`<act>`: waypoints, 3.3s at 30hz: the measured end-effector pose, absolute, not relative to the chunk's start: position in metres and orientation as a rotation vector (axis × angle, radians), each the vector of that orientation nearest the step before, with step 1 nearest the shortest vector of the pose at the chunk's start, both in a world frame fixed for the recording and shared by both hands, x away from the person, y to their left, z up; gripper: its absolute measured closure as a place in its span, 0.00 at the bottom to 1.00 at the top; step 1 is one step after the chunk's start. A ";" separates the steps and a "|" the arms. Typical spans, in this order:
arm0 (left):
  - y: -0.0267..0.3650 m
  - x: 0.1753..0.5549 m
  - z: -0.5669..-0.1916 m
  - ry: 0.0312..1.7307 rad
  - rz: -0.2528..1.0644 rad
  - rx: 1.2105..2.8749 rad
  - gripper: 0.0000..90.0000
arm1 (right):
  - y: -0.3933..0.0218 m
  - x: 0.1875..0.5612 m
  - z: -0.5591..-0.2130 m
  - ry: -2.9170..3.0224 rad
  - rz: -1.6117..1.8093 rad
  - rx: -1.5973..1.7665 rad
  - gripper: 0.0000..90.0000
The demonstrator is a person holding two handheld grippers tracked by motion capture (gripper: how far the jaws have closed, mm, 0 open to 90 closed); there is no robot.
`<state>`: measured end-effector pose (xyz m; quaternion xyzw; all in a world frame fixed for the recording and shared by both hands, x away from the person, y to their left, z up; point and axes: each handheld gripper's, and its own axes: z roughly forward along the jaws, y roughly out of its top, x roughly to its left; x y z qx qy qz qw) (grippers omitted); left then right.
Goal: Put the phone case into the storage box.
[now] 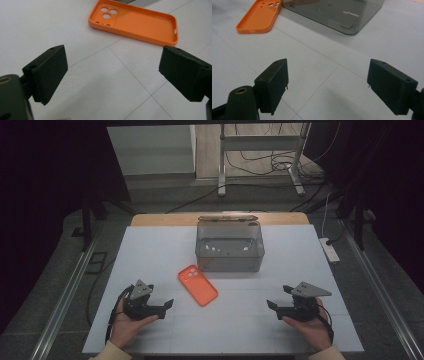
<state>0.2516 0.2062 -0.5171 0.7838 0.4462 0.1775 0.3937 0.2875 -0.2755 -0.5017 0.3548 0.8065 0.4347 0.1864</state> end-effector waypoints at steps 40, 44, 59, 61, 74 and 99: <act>0.207 0.245 -0.516 1.110 0.422 1.973 0.10 | -0.274 0.289 -0.503 2.283 1.225 1.050 0.22; 0.207 0.244 -0.515 1.105 0.427 1.975 0.10 | -0.272 0.290 -0.504 2.298 1.220 1.053 0.22; 0.205 0.244 -0.515 1.103 0.419 1.978 0.11 | -0.266 0.292 -0.499 2.291 1.232 1.049 0.23; 0.205 0.244 -0.515 1.101 0.420 1.979 0.11 | -0.265 0.292 -0.498 2.292 1.231 1.042 0.23; 0.205 0.245 -0.515 1.100 0.378 1.964 0.11 | -0.271 0.296 -0.502 2.298 1.215 1.051 0.24; 0.197 0.249 -0.513 1.092 0.413 1.964 0.11 | -0.265 0.304 -0.489 2.284 1.243 1.021 0.24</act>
